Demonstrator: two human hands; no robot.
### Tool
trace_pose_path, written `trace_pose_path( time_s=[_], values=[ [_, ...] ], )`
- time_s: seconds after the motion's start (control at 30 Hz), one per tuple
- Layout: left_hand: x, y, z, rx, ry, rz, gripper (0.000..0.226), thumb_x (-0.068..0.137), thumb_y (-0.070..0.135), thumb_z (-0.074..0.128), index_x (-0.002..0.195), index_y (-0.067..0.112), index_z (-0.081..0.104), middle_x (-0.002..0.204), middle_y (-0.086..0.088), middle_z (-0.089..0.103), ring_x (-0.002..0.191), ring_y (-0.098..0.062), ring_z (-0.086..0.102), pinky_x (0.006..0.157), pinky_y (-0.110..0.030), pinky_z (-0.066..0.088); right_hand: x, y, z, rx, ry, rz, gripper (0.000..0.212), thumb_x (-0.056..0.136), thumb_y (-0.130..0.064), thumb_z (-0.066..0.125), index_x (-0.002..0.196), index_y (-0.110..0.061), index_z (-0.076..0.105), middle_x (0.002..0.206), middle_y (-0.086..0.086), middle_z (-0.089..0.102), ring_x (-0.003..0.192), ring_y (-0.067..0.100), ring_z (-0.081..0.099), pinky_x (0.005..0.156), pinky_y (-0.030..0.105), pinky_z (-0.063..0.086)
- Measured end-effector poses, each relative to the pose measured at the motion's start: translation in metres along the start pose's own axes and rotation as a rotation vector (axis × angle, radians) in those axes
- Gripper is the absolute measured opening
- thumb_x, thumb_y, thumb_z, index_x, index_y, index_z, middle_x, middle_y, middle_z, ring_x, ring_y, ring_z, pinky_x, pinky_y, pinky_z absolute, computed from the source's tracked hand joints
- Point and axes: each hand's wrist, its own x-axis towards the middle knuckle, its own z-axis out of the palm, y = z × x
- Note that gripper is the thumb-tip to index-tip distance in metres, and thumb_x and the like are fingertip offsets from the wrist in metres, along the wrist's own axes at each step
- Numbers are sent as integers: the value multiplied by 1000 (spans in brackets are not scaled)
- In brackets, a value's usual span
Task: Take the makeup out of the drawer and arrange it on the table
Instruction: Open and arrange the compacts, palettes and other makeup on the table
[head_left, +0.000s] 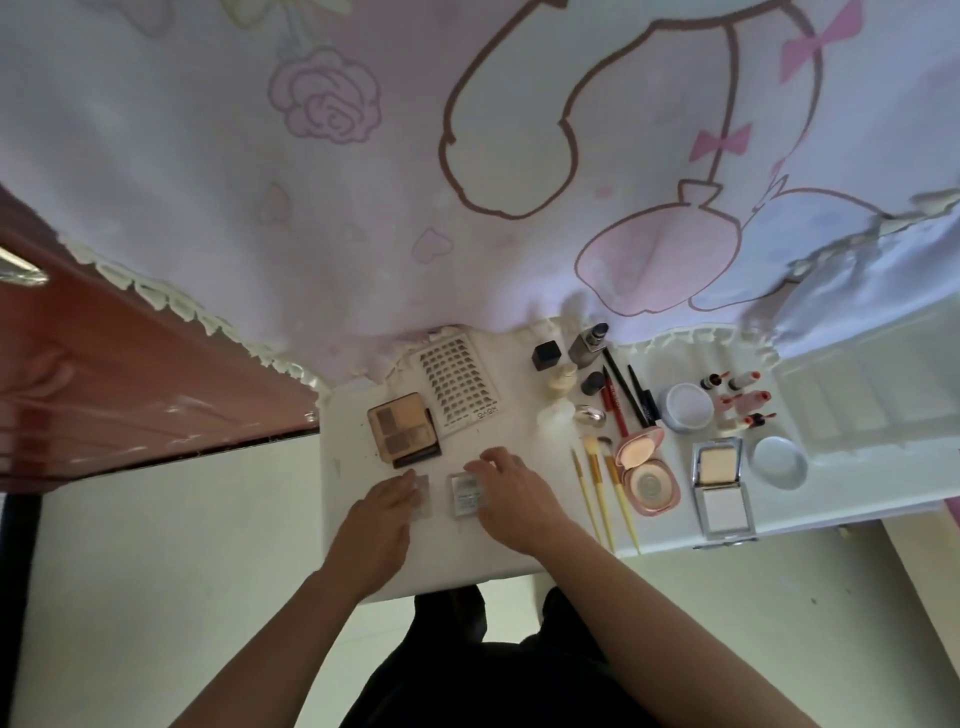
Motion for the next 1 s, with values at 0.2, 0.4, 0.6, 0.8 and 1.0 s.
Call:
trace_pose_path(
  time_s=[0.2,0.4,0.6,0.8,1.0],
  values=[
    [-9,-19,-7,35,49,12,45,75,4,55,118,7,70,142,-8,56,122,-29,56,82,-45,57,4,-7,27,-110,-1,-47,60,93,-28,62,148,-28,39,156,-2,35,139,26,32,109,41,37],
    [-5,-28,-15,-19,74,28,39,80,8,54,115,11,72,137,-5,60,119,-29,57,88,-44,55,6,-24,28,189,155,147,52,90,-48,65,136,-28,54,135,-6,57,125,19,46,101,32,40],
    [18,5,-58,-855,-6,-459,17,97,20,58,108,23,71,111,3,72,100,-16,65,77,-25,47,-3,-46,31,905,319,313,39,88,-35,75,124,-31,61,115,-13,67,108,9,63,90,24,50],
    [34,24,-96,-1372,-324,-643,44,94,54,54,101,13,69,90,-3,73,73,-15,57,64,-28,41,-18,-56,22,896,336,227,48,87,-35,76,131,-32,56,124,-18,63,117,-1,59,96,25,53],
    [35,33,-109,-1441,-508,-495,61,84,60,68,128,18,63,90,-3,59,64,-10,48,55,-25,34,-28,-66,-6,673,364,91,51,90,-41,71,135,-31,49,131,-18,59,121,-1,54,101,15,41]
  ],
)
